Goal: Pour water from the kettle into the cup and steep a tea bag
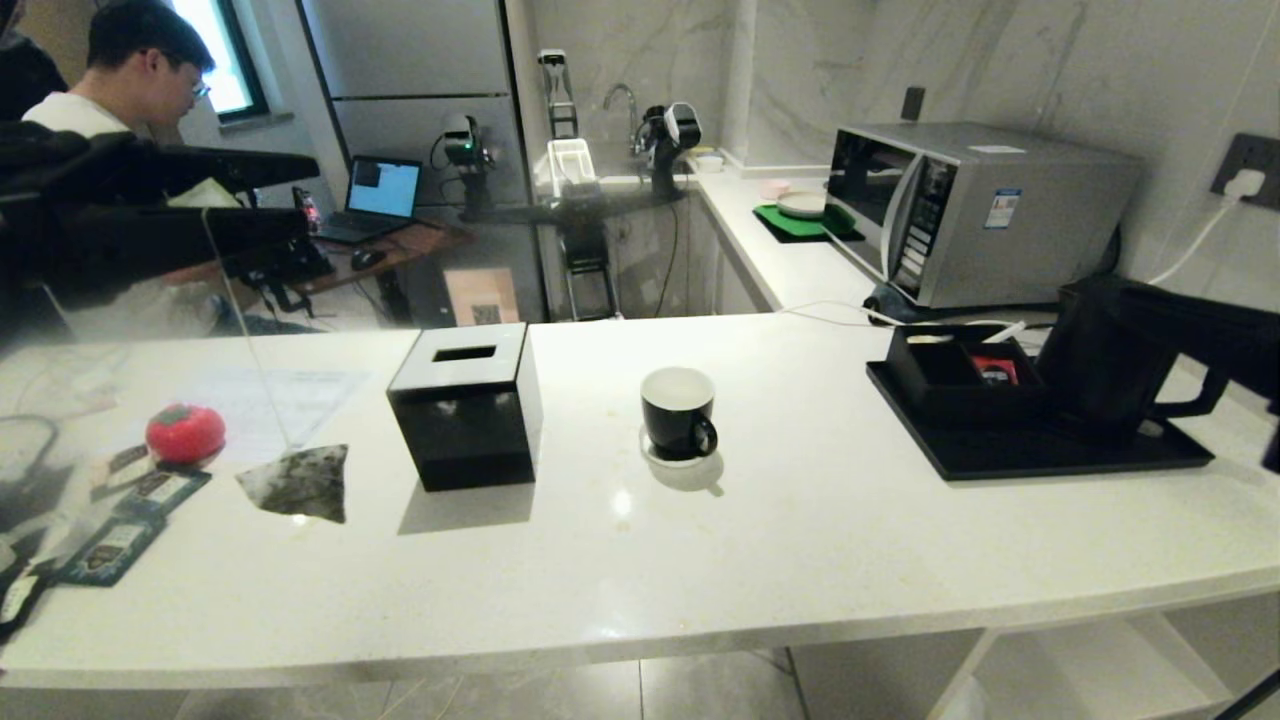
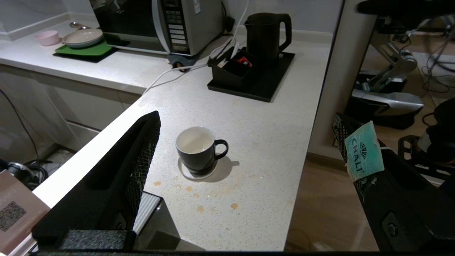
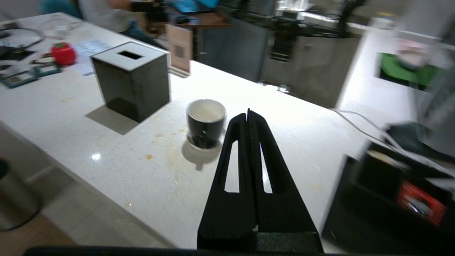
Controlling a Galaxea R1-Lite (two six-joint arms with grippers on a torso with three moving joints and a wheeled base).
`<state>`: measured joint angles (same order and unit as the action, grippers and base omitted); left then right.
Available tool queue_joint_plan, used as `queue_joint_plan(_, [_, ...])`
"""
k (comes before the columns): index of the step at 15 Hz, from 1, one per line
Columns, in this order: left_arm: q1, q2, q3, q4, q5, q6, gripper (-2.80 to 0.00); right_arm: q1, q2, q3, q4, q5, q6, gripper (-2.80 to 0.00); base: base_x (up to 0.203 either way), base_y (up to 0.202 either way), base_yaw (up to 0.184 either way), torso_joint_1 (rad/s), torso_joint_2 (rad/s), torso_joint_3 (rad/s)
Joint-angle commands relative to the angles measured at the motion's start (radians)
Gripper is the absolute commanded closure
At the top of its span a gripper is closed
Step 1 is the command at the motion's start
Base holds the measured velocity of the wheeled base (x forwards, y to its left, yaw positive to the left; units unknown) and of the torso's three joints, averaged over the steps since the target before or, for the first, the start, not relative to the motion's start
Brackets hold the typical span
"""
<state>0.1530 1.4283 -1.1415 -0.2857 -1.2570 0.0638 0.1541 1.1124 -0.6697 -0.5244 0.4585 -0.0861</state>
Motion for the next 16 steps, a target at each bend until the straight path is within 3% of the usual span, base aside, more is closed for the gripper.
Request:
queue_joint_plan(1, [-0.020,0.011,0.002,-0.001,-0.006,0.001,-2.80,0.028,0.220,-0.046,-0.100,0.048,0.000,0.00,0.000,0.000,0.000,0.000,0.00,0.000])
queue_joint_plan(6, [-0.128,0.039,0.001,-0.004,0.095,0.001,-2.80,0.169,0.471,-0.201,-0.249,0.074,0.004,0.00,0.000,0.000,0.000,0.000,0.00,0.000])
queue_joint_plan(16, [-0.207,0.073,0.002,-0.009,0.145,0.004,-2.80,0.464,0.709,-0.418,-0.334,0.073,0.005,0.00,0.000,0.000,0.000,0.000,0.00,0.000])
